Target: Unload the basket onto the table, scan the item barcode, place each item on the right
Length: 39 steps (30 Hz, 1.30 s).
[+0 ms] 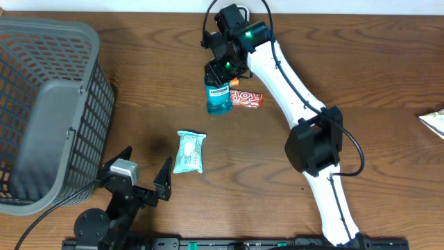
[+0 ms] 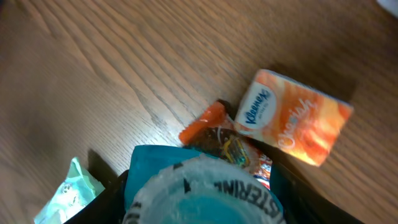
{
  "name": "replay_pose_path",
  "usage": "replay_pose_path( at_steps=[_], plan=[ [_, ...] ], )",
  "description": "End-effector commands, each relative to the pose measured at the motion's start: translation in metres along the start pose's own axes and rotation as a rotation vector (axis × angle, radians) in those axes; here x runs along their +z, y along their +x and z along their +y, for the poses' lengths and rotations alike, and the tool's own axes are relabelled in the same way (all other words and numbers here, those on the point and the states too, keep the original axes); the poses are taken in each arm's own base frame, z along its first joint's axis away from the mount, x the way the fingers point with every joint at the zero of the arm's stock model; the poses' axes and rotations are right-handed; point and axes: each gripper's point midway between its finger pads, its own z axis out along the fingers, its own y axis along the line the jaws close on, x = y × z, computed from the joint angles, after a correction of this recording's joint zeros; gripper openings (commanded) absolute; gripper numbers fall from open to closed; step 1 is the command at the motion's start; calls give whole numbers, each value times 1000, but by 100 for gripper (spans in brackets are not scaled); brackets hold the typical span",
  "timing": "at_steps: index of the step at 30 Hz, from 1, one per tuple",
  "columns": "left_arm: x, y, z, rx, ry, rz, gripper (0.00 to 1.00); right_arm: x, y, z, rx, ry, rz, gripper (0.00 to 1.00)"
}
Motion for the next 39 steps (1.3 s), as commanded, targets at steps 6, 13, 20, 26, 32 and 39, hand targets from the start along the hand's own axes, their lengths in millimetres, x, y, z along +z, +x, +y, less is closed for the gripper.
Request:
replay_pose_path(
  at_steps=[6, 13, 20, 26, 32, 39],
  plan=[
    [0, 0, -3, -11, 17, 0, 98, -11, -34, 27, -183, -102, -143, 18],
    [0, 0, -3, -11, 17, 0, 98, -2, -37, 39, -389, 3, -137, 24],
    [0, 0, -3, -11, 17, 0, 98, 6, -35, 57, -437, 85, -111, 31],
    [0, 0, -3, -11, 17, 0, 98, 14, -48, 60, -448, 126, -164, 67],
    [0, 0, -3, -11, 17, 0, 98, 53, -74, 52, -456, 138, -290, 99],
    [0, 0, -3, -11, 17, 0, 98, 91, -73, 68, -650, 19, -323, 99]
  ],
)
